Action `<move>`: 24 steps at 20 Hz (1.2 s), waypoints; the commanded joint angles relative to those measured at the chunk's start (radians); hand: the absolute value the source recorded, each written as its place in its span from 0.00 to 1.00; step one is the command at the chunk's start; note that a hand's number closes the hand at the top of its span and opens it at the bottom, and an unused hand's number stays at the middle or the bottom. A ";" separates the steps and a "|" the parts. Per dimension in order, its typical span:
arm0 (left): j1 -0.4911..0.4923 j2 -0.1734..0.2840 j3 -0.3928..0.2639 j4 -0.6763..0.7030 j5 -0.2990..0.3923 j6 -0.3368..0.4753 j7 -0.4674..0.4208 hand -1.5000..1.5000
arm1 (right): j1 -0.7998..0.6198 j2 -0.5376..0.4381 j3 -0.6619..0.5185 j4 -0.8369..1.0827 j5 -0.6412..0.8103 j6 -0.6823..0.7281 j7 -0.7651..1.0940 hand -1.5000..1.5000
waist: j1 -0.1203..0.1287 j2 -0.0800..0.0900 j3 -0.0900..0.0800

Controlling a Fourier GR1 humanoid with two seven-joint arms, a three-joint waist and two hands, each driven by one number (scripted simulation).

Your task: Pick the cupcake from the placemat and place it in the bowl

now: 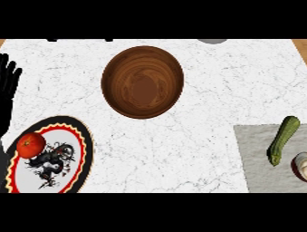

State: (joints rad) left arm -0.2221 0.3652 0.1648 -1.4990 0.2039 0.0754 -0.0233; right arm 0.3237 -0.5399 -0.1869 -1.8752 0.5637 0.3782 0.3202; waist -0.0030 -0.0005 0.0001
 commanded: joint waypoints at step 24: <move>-0.057 -0.030 0.071 0.054 -0.031 -0.058 0.009 0.50 | -0.167 0.099 -0.039 0.417 0.275 -0.178 -0.274 1.00 | 0.001 0.001 0.000</move>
State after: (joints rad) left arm -0.2548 0.3279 0.2175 -1.4693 0.1623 0.0253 -0.0252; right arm 0.1779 -0.4258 -0.2133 -1.5528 0.7922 0.2979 0.1506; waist -0.0025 -0.0021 -0.0042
